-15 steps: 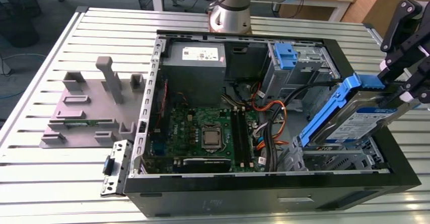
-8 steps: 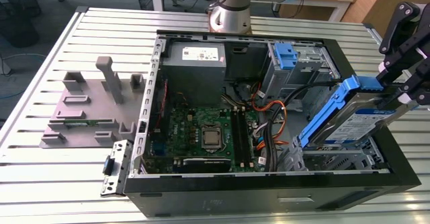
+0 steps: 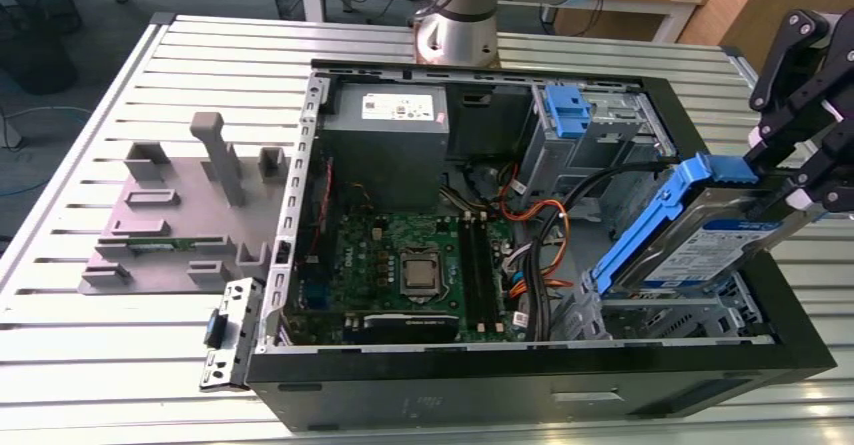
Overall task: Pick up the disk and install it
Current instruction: 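Insert the disk into the insertion slot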
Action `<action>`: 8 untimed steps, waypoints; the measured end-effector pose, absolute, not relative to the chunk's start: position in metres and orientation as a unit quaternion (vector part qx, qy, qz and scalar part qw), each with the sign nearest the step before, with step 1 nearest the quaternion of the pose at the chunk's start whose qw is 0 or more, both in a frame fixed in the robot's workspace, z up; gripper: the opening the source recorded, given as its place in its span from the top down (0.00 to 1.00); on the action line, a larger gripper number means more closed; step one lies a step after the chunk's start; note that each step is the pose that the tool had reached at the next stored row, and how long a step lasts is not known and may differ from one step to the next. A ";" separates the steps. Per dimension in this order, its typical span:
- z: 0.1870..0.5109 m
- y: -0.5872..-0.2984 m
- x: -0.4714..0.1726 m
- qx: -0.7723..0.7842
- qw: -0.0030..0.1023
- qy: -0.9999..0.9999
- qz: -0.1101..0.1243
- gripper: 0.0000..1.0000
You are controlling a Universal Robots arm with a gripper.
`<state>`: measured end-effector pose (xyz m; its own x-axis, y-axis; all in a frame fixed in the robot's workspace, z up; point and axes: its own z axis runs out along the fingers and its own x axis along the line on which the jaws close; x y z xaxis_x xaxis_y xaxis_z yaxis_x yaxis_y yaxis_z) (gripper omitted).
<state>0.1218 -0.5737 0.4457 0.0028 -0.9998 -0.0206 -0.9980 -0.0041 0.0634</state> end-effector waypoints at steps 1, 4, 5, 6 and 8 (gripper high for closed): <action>0.445 -0.574 0.122 0.708 0.015 -0.705 -0.030 0.65; 0.443 -0.574 0.122 0.708 0.015 -0.705 -0.030 0.65; 0.442 -0.574 0.122 0.708 0.015 -0.705 -0.030 0.65; 0.443 -0.574 0.122 0.708 0.015 -0.705 -0.030 0.65; 0.442 -0.574 0.122 0.708 0.015 -0.705 -0.030 0.65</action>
